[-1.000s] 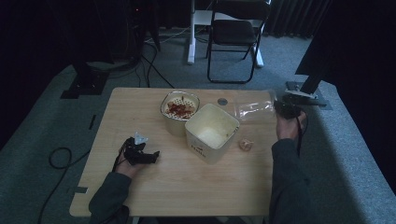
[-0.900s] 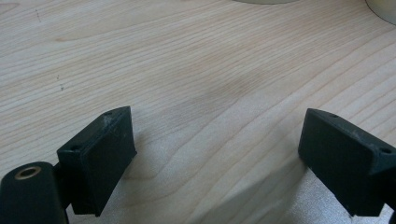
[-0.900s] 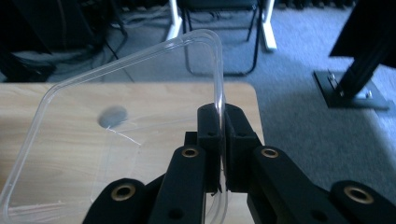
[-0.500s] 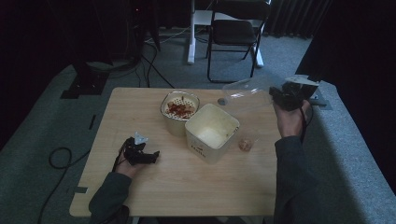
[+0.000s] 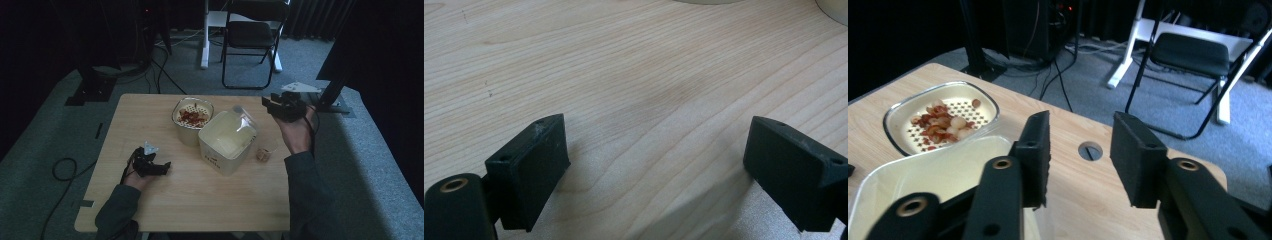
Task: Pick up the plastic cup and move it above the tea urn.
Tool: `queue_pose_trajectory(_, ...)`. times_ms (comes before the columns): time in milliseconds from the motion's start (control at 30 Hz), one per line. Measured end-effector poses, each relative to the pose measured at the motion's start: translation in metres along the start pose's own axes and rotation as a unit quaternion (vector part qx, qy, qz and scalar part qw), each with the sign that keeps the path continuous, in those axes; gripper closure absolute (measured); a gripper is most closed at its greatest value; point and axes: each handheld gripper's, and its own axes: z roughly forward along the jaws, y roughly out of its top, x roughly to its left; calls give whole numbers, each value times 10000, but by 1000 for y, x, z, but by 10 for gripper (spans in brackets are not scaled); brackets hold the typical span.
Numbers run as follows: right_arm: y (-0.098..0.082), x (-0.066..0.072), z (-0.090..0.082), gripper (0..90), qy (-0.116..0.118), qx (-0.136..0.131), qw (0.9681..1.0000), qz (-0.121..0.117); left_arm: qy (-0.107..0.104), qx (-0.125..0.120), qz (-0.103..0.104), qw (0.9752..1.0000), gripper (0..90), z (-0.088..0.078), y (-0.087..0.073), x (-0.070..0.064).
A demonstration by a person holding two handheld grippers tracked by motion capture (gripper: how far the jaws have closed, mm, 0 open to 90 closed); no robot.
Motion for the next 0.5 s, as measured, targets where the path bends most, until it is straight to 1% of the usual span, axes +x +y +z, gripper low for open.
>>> queue_pose_trajectory(100, -2, 1, -1, 562, 25, -2, 10000, -41, 2, -1, 1, 10000, 111, 0, 0, 0)
queue_pose_trajectory(200, -10, -1, -1, 554, -25, 48, 10000, -61, 1, 0, 0, 10000, 111, 0, 0, 0)
queue_pose_trajectory(233, -10, -1, -1, 554, -25, 48, 10000, -61, 1, 0, 0, 10000, 111, 0, 0, 0)
queue_pose_trajectory(267, -18, -4, 1, 548, -10, 114, 9999, -23, 2, 0, 1, 10000, 111, 0, 0, 0)
queue_pose_trajectory(333, -27, -6, 4, 541, -38, 210, 9998, -16, 1, -2, 0, 10000, 110, 0, 0, 0)
queue_pose_trajectory(367, -27, -6, 4, 541, -38, 210, 9998, -16, 1, -2, 0, 10000, 111, 0, 0, 0)
queue_pose_trajectory(500, -47, -13, 8, 525, -79, 362, 9993, -5, 2, -7, -2, 10000, 110, 0, 0, 0)
